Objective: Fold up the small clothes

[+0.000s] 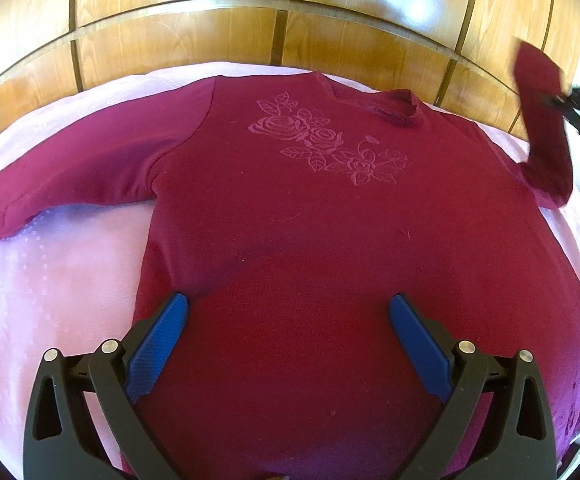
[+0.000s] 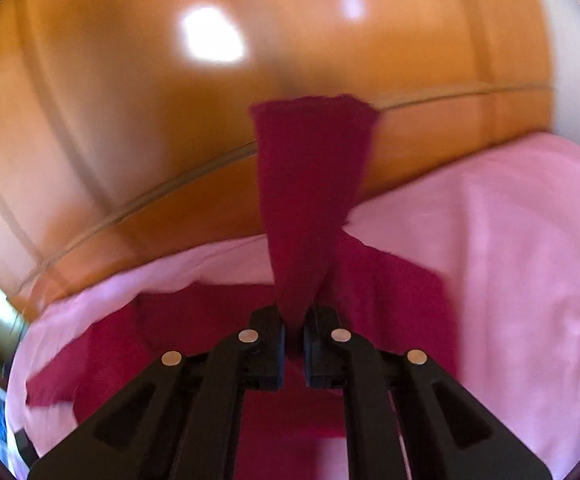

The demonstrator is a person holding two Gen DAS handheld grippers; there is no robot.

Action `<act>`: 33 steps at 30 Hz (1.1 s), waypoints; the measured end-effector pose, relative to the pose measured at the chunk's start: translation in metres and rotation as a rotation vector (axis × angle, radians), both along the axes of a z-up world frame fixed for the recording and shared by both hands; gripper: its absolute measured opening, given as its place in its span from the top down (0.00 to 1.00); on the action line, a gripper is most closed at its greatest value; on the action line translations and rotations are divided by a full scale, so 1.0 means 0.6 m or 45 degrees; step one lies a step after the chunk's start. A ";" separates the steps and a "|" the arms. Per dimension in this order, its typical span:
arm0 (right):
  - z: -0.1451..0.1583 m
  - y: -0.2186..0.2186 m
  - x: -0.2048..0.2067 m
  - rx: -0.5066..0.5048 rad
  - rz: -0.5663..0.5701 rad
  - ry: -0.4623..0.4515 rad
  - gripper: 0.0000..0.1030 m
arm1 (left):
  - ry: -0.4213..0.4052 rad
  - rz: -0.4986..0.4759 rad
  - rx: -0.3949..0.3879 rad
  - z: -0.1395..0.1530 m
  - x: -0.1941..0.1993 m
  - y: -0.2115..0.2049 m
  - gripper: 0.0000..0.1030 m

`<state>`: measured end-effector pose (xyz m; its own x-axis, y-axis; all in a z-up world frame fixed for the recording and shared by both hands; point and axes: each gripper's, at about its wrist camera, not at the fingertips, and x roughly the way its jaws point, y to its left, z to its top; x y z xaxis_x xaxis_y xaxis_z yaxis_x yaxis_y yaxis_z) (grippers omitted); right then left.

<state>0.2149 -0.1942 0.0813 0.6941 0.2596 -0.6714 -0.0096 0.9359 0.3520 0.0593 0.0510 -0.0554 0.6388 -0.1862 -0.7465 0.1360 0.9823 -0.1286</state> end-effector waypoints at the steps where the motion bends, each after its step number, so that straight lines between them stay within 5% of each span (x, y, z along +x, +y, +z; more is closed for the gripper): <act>1: -0.010 0.045 0.014 0.023 0.053 0.016 0.95 | 0.000 0.000 -0.002 0.000 0.000 0.000 0.04; 8: -0.078 0.310 0.034 -0.012 0.382 0.115 0.94 | 0.005 -0.004 -0.038 0.002 0.000 0.008 0.04; 10: -0.088 0.357 0.035 -0.031 0.436 0.124 0.82 | 0.019 -0.009 -0.054 0.005 0.002 0.010 0.04; 12: -0.083 0.377 0.032 -0.033 0.452 0.099 0.48 | 0.044 -0.016 -0.075 0.014 0.005 0.015 0.04; 16: -0.058 0.333 -0.001 -0.026 0.415 0.023 0.36 | 0.069 0.011 -0.167 0.046 0.018 0.035 0.23; 18: -0.055 0.293 -0.017 -0.021 0.359 0.008 0.29 | 0.070 0.018 -0.230 0.061 0.033 0.045 0.24; 22: -0.070 0.212 -0.092 -0.006 0.240 0.054 0.29 | 0.107 0.022 -0.316 0.081 0.099 0.051 0.41; 28: -0.124 0.101 -0.149 0.084 0.103 0.175 0.25 | 0.157 0.057 -0.386 0.066 0.207 0.036 0.42; 30: -0.132 0.074 -0.151 0.126 0.061 0.194 0.24 | 0.197 0.050 -0.420 0.052 0.237 0.026 0.77; 33: -0.143 0.051 -0.137 0.178 0.022 0.190 0.20 | 0.223 0.049 -0.392 0.043 0.272 0.005 0.92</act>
<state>0.1326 -0.1637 -0.0043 0.5844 0.3688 -0.7228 0.0365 0.8779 0.4775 0.2224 0.0541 -0.0295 0.5167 -0.3977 -0.7582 0.0491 0.8979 -0.4375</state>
